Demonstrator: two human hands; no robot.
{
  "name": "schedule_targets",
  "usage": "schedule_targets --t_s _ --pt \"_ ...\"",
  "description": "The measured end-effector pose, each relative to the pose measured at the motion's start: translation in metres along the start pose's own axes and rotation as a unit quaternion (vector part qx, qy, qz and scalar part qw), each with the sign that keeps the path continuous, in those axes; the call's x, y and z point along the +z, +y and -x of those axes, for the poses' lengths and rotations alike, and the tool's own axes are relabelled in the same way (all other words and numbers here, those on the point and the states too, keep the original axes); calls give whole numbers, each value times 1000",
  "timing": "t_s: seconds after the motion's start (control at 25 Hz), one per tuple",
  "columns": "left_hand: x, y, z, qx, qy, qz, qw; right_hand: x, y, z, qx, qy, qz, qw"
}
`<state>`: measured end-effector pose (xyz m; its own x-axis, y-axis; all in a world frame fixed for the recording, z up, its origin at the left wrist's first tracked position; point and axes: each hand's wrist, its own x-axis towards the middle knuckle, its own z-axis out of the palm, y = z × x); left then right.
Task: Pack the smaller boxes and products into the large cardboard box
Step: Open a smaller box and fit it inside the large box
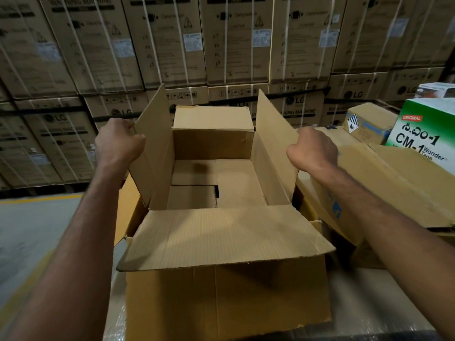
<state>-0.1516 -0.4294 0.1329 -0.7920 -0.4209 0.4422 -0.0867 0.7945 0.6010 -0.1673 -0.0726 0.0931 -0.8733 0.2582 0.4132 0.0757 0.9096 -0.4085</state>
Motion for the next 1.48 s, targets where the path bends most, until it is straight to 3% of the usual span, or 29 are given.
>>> schedule_targets --t_s 0.32,0.44,0.6,0.76,0.88,1.04,1.16,1.32,1.48 --pt "42 -12 20 -29 -64 -13 997 6 5 11 10 -27 5 1000" --pt "41 -17 11 -55 -129 90 986 11 19 13 24 -41 -35 998" --pt "32 -23 16 -64 -315 92 942 22 33 22 34 -118 -123 985" --pt "30 -31 33 -65 -330 161 928 34 40 33 38 -227 -166 959" --pt "28 -49 48 -41 -254 244 935 36 44 43 18 -300 -194 934" --pt "27 -79 77 13 -86 287 954 41 58 56 -75 -135 -190 970" --pt "32 -84 82 39 -85 282 955 38 59 51 -147 -135 -126 972" --pt "43 -85 76 -47 -131 271 952 34 55 46 -116 -131 -145 974" --pt "43 -83 80 -167 7 271 948 26 67 40 -21 -24 -61 998"
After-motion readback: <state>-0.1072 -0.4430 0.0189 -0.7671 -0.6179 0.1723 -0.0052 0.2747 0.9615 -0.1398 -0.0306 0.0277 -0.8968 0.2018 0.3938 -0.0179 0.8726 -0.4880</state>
